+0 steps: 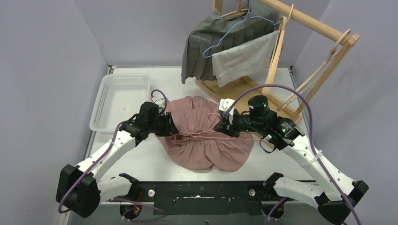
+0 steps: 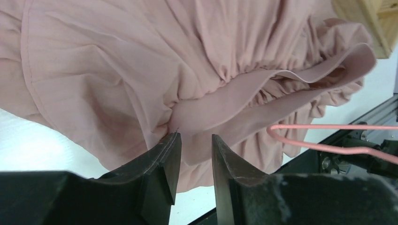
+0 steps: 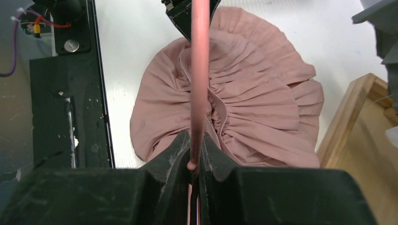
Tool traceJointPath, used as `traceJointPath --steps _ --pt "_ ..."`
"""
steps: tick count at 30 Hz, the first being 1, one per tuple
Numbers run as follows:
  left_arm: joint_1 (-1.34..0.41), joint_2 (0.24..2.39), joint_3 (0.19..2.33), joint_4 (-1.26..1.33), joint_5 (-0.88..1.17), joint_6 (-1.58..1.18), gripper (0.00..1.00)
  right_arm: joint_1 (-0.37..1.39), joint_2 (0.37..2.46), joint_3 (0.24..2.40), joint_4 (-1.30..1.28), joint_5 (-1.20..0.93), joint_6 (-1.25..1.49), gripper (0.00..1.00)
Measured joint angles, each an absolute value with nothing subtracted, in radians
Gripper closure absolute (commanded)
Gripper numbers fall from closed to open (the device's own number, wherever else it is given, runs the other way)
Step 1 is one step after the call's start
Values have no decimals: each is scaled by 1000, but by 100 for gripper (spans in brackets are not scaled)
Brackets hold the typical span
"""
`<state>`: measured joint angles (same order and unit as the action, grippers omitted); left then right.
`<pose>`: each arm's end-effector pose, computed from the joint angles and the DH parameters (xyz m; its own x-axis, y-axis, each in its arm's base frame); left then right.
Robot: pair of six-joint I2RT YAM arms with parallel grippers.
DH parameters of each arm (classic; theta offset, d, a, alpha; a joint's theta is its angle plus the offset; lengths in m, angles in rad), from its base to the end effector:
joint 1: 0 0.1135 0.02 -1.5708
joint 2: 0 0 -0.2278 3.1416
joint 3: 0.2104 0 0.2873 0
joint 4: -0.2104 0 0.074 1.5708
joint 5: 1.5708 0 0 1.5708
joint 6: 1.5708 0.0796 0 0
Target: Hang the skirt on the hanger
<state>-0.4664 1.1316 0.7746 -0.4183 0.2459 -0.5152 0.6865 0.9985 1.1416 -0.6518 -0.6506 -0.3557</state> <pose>0.2730 -0.1591 0.1719 -0.8354 -0.1144 -0.5376 0.2067 0.8409 -0.5002 0.1907 0.2186 0.3376 -0.0350 -0.3869 -0.9214 -0.9875 0.1552 -0.0276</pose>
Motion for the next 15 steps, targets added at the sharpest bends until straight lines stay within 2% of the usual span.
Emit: traceJointPath --steps 6,15 --pt "-461 1222 775 -430 207 -543 76 687 1007 1050 -551 -653 -354 100" --pt "-461 1256 775 -438 255 -543 83 688 1061 1050 -490 -718 -390 100"
